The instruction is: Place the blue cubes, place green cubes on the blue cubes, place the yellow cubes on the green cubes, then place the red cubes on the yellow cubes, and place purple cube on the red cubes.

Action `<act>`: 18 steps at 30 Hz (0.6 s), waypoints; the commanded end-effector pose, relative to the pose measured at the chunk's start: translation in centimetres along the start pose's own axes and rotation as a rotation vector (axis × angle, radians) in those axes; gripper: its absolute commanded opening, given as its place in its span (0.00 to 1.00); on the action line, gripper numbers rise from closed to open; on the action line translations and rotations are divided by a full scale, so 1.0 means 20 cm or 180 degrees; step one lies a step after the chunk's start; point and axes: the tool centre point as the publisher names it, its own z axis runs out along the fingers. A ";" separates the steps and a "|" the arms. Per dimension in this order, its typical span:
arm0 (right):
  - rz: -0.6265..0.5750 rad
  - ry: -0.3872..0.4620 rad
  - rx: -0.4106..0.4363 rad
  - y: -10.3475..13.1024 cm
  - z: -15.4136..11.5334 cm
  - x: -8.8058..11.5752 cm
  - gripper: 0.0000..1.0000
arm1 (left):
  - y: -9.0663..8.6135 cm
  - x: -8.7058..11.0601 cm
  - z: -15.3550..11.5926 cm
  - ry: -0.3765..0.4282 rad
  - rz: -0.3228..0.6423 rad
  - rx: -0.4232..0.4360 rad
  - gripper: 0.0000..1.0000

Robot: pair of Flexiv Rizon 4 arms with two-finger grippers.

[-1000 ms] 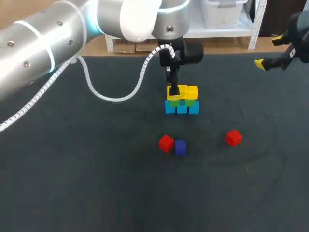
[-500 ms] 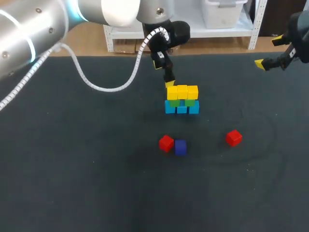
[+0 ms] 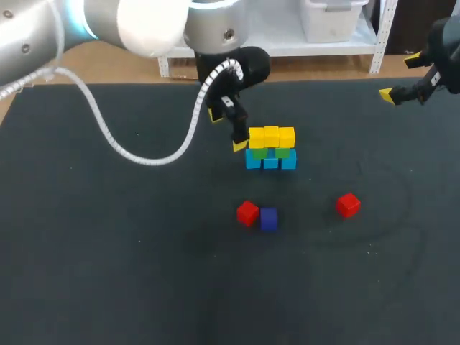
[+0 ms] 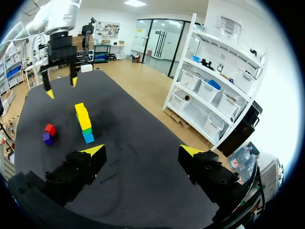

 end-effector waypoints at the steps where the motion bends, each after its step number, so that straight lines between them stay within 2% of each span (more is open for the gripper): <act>1: 0.0001 0.0004 0.0006 0.00 0.00 0.00 1.00 | -0.19 0.16 0.04 -0.0537 0.0154 -0.0242 1.00; 7: 0.0001 0.0004 0.0006 0.00 0.00 0.00 1.00 | -0.28 0.18 0.19 -0.0419 0.0181 -0.0137 1.00; 11: 0.0001 0.0004 0.0006 0.00 0.00 0.00 1.00 | -0.28 0.15 0.26 -0.0432 0.0083 -0.0179 1.00; 18: 0.0001 0.0004 0.0006 0.00 0.00 0.00 1.00 | -0.26 0.09 0.31 -0.0456 -0.0009 -0.0206 1.00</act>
